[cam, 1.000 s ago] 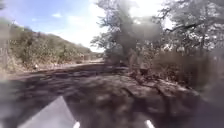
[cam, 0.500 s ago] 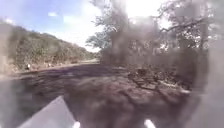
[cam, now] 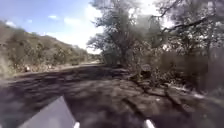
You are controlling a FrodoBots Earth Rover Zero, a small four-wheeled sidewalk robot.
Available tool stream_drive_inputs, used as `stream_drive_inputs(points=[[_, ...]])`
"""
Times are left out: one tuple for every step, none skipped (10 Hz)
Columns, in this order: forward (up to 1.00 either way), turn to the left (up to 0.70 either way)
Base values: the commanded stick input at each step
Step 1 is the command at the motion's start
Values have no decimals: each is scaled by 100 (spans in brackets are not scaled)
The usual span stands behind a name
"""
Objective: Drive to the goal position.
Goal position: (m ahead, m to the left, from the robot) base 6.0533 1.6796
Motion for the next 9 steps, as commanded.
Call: stream_drive_inputs(points=[[50,0],[50,0],[50,0],[50,0],[50,0],[50,0],[50,0],[50,0],[50,0]])
